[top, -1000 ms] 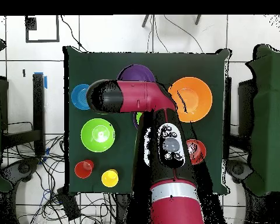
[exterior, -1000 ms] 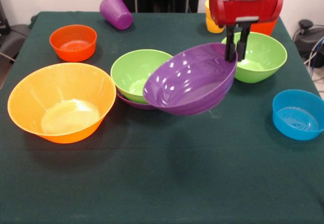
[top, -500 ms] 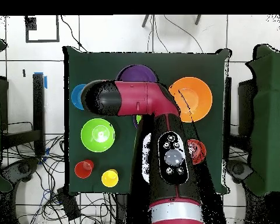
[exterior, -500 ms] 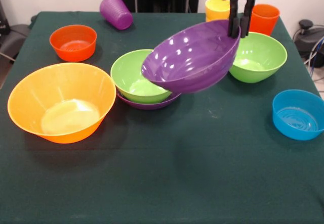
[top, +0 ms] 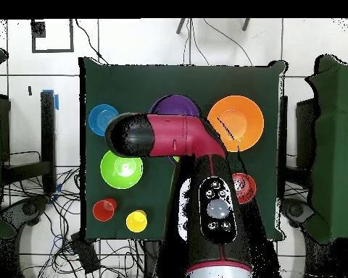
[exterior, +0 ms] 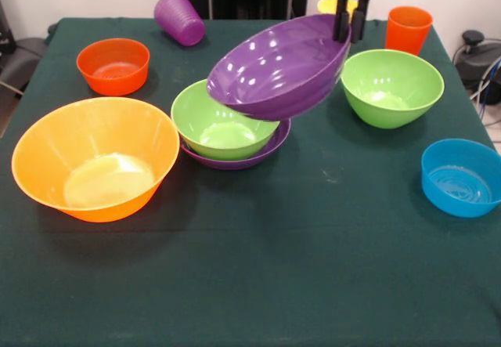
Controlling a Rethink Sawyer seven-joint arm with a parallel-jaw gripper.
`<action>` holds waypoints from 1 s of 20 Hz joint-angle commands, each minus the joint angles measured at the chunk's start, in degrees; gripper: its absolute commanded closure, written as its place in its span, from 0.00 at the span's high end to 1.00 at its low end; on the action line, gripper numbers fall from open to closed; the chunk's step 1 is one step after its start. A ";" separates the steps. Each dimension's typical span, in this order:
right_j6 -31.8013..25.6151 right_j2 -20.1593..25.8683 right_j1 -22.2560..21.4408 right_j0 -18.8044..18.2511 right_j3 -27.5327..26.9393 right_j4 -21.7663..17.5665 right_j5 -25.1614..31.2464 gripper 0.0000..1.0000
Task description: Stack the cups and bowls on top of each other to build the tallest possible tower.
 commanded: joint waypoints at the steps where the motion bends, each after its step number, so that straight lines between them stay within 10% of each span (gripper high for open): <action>1: 3.57 -1.71 1.56 -1.09 6.41 -4.24 0.87 0.00; 20: 3.35 -1.59 6.30 -3.76 9.32 -5.49 -11.00 0.00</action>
